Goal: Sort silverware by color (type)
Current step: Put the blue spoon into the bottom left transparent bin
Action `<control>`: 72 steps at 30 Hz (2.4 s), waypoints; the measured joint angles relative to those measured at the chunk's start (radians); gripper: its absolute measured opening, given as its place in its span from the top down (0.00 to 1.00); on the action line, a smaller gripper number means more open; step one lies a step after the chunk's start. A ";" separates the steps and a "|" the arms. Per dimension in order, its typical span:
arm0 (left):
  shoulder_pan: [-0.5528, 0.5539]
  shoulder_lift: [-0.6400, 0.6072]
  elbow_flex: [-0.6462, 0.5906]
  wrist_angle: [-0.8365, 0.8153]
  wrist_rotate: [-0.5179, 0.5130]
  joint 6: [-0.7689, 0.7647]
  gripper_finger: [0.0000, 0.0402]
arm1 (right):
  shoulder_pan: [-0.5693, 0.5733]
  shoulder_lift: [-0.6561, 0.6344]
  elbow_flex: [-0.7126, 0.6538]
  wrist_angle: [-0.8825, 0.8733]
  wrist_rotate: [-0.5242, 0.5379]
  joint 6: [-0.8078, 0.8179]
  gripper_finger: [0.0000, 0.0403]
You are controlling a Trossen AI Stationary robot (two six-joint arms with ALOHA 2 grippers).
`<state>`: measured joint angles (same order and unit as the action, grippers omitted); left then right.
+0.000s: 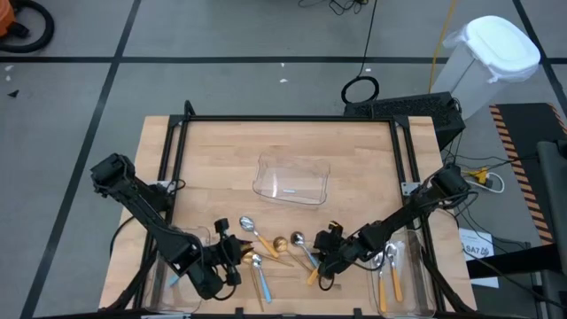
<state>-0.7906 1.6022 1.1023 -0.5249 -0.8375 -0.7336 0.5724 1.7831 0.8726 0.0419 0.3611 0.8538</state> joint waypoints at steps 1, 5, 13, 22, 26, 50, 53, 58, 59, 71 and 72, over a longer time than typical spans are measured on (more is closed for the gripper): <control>0.000 0.000 0.000 0.000 0.000 0.006 0.82 | 0.000 0.000 0.000 0.005 0.000 -0.001 0.74; 0.000 0.000 0.000 0.000 0.000 0.015 0.82 | 0.000 0.000 0.000 0.045 0.000 -0.024 0.74; 0.006 0.000 0.000 0.000 0.000 0.015 0.82 | 0.000 0.000 0.000 0.115 0.006 -0.075 0.73; 0.009 0.000 0.000 0.004 0.001 0.012 0.82 | -0.001 0.037 0.000 0.123 0.027 -0.113 0.73; 0.011 0.000 0.000 0.005 0.001 0.006 0.82 | -0.002 0.047 0.000 0.109 0.027 -0.118 0.73; 0.011 0.000 0.000 0.005 0.001 0.014 0.82 | -0.016 0.043 0.001 0.004 0.114 -0.081 0.93; 0.010 0.000 0.000 0.005 0.001 0.014 0.82 | -0.016 0.035 -0.002 0.012 0.138 -0.088 0.92; 0.010 0.000 0.000 0.005 0.001 0.010 0.82 | -0.011 -0.004 -0.002 0.077 0.163 -0.138 0.92; 0.011 0.000 0.000 0.006 0.001 0.010 0.82 | -0.008 -0.009 -0.002 0.097 0.174 -0.154 0.92; 0.037 0.000 0.001 0.101 -0.009 0.020 0.82 | 0.033 -0.025 -0.001 0.478 0.433 -0.365 0.92; 0.040 0.000 0.001 0.113 -0.009 0.027 0.82 | 0.039 -0.025 -0.001 0.503 0.459 -0.381 0.92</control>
<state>-0.7506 1.6021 1.1030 -0.4118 -0.8467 -0.7070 0.6118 1.7584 0.8715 0.5450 0.8201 0.4724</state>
